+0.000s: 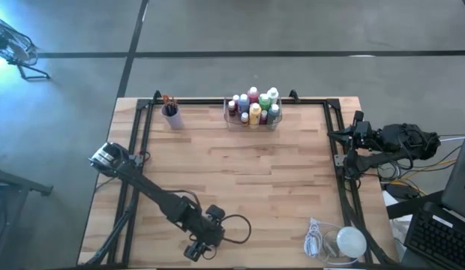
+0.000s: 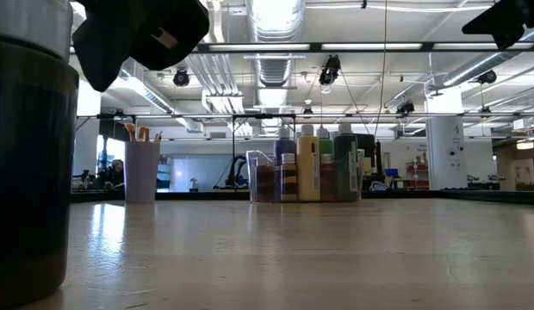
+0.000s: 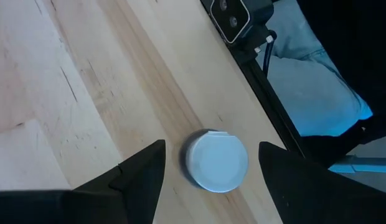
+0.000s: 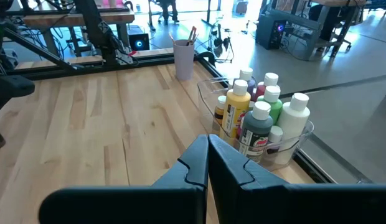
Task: Pick & Place Paint Supplies
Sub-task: Put the black paint bottle into the transparent bin
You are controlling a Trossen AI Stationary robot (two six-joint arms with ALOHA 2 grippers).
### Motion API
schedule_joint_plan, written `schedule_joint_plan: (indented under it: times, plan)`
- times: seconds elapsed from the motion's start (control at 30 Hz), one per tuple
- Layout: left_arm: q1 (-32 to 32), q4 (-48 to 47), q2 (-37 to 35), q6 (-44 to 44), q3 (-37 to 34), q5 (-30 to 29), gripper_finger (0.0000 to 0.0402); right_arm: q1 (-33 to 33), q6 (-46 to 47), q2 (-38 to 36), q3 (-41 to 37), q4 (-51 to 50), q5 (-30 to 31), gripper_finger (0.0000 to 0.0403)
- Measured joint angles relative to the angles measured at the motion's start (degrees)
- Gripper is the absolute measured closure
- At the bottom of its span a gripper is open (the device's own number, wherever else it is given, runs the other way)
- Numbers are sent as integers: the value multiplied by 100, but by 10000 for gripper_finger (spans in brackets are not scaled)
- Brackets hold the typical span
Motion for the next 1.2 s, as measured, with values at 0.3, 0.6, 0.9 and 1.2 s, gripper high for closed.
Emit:
schedule_joint_plan:
  times: [0.3, 0.6, 0.9, 1.2]
  plan:
    - [78, 5, -13, 141, 0, 9, 141, 0, -2, 0, 0, -2, 0, 394]
    - [78, 0, -17, 187, -10, 13, 197, 1, -1, 0, 0, -1, -1, 394]
    - [78, 3, -21, 179, -11, 16, 262, 1, -2, 0, 0, -1, 0, 394]
    - [78, 7, -45, 220, -17, 14, 271, 1, -2, 0, 0, -1, -1, 394]
